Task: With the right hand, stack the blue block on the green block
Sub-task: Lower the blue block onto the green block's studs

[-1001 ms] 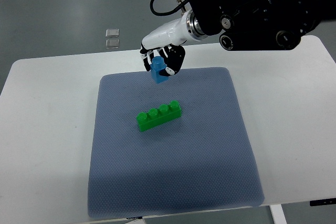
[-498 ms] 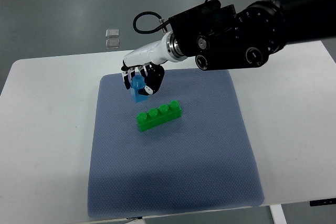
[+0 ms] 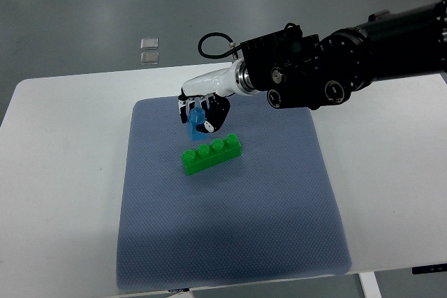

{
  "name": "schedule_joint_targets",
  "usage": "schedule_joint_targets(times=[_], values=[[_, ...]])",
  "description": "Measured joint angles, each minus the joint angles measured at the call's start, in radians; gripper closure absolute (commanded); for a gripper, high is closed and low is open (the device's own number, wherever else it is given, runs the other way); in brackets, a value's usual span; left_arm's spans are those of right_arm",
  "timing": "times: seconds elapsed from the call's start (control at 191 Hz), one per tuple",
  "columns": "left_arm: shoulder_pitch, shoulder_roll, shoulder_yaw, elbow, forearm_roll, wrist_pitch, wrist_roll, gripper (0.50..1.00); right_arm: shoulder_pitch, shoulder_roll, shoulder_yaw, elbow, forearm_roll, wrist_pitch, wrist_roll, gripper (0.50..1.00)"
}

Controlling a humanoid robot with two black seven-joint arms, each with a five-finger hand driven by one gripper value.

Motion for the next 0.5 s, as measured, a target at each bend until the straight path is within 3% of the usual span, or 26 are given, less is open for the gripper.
schedule_joint_targets(times=[0.498], values=[[-0.001, 0.0, 0.001, 0.0, 0.0, 0.0, 0.0, 0.5, -0.044, 0.0, -0.02, -0.022, -0.005, 0.003, -0.048, 0.965]])
